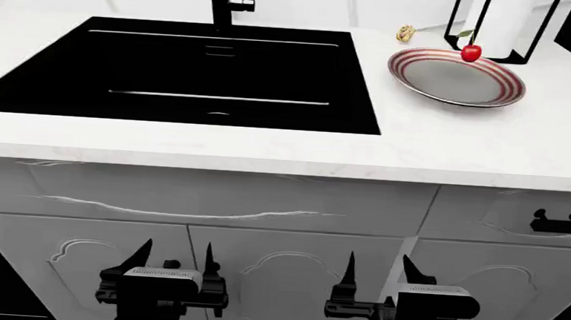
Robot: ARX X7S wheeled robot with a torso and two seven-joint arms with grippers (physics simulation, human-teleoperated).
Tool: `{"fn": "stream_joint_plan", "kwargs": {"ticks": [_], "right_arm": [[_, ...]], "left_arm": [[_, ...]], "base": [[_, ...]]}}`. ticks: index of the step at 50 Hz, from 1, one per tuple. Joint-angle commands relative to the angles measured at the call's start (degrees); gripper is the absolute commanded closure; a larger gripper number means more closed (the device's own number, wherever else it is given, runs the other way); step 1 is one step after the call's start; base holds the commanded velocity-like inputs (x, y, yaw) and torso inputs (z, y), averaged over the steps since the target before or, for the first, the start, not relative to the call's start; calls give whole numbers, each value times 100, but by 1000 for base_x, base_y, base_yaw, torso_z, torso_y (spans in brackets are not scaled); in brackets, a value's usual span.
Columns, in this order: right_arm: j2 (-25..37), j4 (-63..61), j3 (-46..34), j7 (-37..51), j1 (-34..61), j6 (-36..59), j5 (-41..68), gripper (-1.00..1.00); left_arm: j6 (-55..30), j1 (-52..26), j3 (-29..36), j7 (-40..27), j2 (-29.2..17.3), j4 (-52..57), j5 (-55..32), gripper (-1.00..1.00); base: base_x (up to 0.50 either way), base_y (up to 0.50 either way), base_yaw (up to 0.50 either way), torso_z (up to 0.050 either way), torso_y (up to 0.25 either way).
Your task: Pick the cherry from the counter and place it in the sink. Then turn on the sink faucet.
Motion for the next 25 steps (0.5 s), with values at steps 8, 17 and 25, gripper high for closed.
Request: {"fn": "stream_joint_plan", "kwargs": {"ticks": [8,17,25], "right_arm": [[218,-3,-277,316,-13,-60,170,-100],[323,14,-406,451,-8,-74,229,-100],[422,-355,-410,823,45,421,22,-100]], "left_arm": [[540,-78,260,-212,-208,-660,-241,-100],[421,-104,360,-316,-295,-649,-395,-100],[95,77,460,-395,-482,145,-395,-100]], "base": [[0,0,0,0,0],[0,0,0,0,0],[0,0,0,0,0]]}}
